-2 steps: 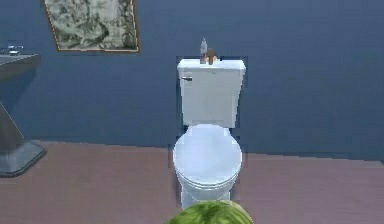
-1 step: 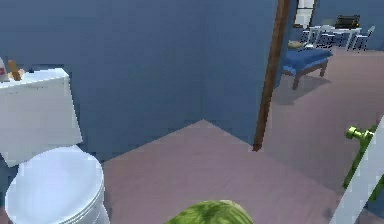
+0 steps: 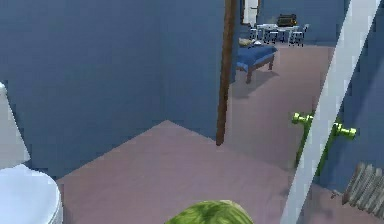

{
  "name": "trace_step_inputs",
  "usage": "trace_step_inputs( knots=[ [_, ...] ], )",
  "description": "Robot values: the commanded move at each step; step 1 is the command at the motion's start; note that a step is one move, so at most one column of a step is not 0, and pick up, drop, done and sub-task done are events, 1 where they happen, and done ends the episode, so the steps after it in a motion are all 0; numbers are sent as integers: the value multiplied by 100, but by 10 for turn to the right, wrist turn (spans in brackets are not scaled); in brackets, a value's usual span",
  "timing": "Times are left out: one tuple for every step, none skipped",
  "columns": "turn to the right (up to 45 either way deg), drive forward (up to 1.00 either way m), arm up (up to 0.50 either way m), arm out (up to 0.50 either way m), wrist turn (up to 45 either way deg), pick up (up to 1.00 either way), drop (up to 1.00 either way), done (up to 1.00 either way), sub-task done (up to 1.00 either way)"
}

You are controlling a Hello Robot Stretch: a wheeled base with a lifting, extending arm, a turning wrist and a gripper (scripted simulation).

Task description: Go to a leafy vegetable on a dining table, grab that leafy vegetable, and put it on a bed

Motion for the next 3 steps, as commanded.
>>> trace_step_inputs(
  knots=[
    [0, 75, 0, 0, 0, 0, 0, 0, 0],
    [240, 0, 0, 0, 0, 0, 0, 0, 0],
    [0, 100, 0, 0, 0, 0, 0, 0, 0]
  ],
)
